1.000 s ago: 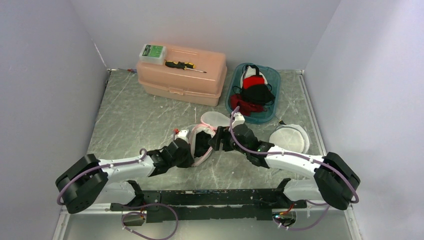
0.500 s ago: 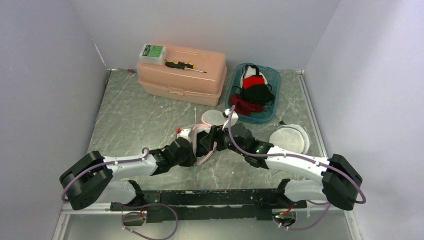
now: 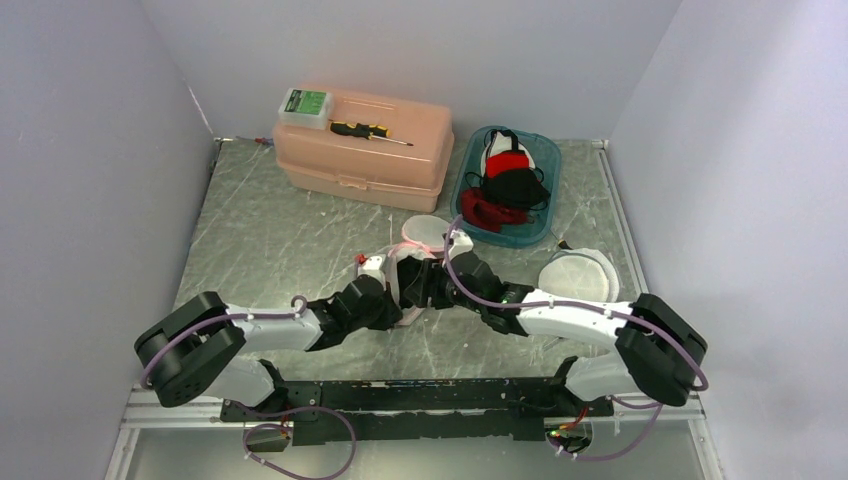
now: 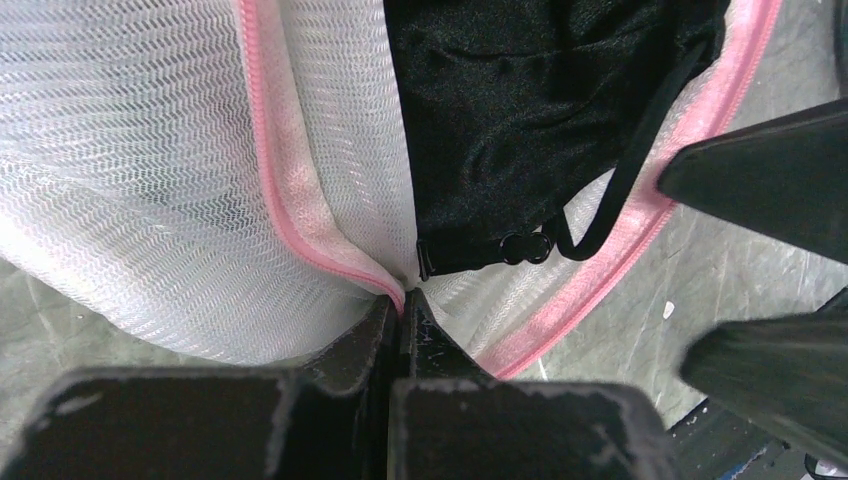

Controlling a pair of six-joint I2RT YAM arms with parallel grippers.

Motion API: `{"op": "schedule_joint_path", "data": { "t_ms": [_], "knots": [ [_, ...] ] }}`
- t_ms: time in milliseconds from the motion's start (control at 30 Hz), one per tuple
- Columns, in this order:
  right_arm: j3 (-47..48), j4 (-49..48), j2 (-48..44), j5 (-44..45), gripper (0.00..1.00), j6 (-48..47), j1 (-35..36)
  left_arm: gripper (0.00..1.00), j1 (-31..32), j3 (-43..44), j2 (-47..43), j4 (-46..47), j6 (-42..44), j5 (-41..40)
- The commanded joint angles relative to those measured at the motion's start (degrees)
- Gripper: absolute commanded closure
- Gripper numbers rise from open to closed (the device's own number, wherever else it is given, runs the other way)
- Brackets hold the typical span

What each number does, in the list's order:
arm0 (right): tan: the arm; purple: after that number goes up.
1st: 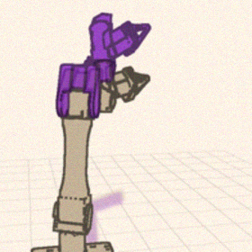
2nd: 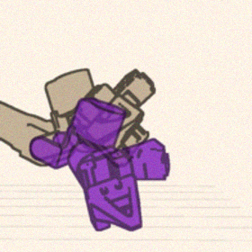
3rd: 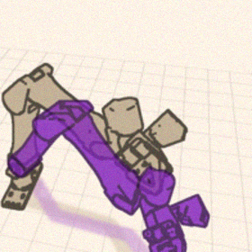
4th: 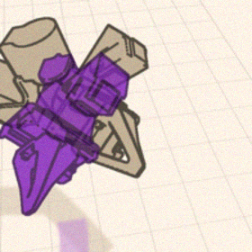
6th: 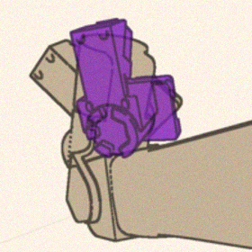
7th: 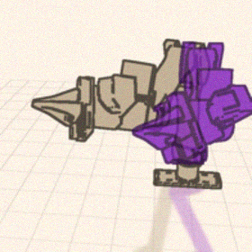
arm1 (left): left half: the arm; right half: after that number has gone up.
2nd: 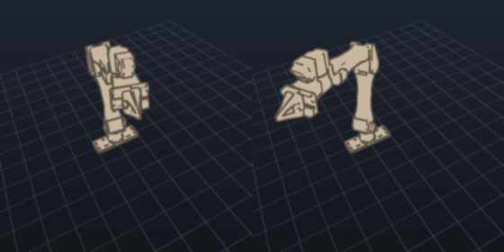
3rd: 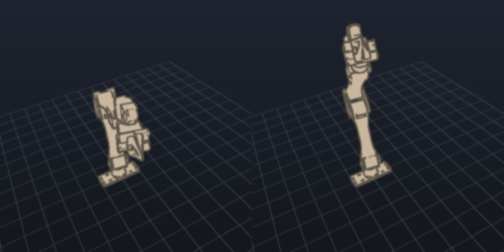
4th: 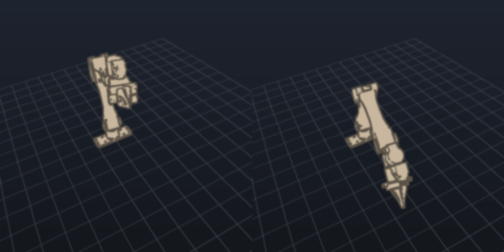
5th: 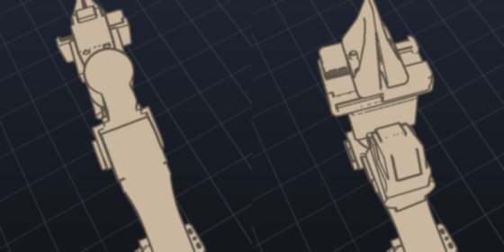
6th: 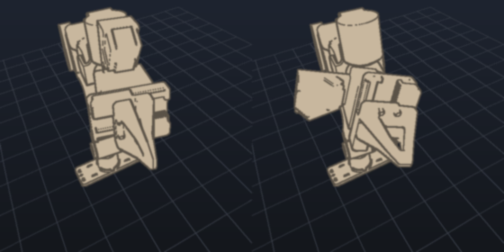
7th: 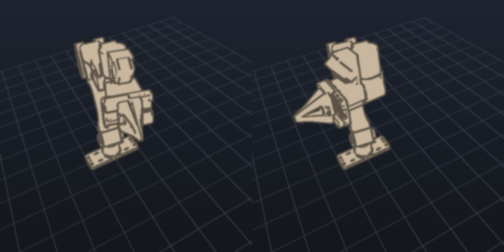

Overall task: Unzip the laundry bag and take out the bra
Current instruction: Pick up the bra from the laundry bag.

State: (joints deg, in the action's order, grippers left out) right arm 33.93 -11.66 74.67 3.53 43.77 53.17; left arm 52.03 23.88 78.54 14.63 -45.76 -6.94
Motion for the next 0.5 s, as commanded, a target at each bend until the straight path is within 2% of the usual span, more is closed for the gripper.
{"op": "schedule_joint_path", "data": {
  "t_ms": [0, 133, 333, 467],
  "knots": [
    [3.67, -0.22, 2.24, -0.53, 0.41, 0.9, -0.12, 0.97, 0.86, -2.16, 1.37, -0.65, -0.93, 0.27],
    [3.75, -1.41, -1.92, 3.06, 0.41, -3.35, 2.51, 0.97, 1.32, -2.22, 0.47, -1.12, -1.31, -0.02],
    [11.16, 8.28, -0.68, 7.19, 0.39, -26.85, 4.07, 0.97, 1.51, -2.26, -2.26, -4.17, -2.07, -1.41],
    [10.88, 5.52, 3.34, 4.86, 0.38, -39.87, 3.99, 0.97, 1.52, -2.63, -3.97, -7.15, -4.03, -3.23]
  ]
}}
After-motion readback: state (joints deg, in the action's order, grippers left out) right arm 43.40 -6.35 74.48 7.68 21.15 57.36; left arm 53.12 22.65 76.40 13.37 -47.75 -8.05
